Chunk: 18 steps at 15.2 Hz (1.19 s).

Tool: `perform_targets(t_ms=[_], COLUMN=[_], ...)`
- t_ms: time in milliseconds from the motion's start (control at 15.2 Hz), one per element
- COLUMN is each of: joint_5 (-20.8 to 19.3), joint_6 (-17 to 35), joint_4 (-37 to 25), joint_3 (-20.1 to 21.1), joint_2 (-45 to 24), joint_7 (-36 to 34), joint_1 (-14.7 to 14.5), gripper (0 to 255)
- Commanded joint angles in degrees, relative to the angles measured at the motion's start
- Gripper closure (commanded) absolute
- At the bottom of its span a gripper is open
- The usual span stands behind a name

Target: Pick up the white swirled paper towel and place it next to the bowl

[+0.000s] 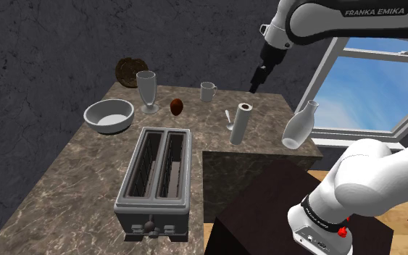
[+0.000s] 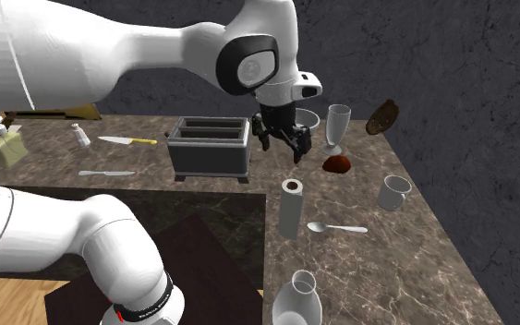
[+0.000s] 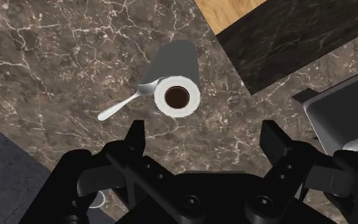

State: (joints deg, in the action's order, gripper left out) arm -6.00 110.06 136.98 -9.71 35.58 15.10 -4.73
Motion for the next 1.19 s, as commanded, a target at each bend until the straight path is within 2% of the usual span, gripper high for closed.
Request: perform_targets(t_ms=[0,396,924,1122], joint_5=[-0.57,-1.36,-1.21,-1.21], joint_6=[3.69,12.55,19.38,19.38], joint_4=[1.55,2.45,5.66,5.66], joint_3=[-1.23,-4.44,-5.26,-5.26], joint_2=[-3.06,-13.83,-17.58,-17.58], joint_7=[3.07,12.02,12.7,12.7], joint_1=[-0.72,-2.79,-2.9,-2.89], gripper=[0,0,0,0])
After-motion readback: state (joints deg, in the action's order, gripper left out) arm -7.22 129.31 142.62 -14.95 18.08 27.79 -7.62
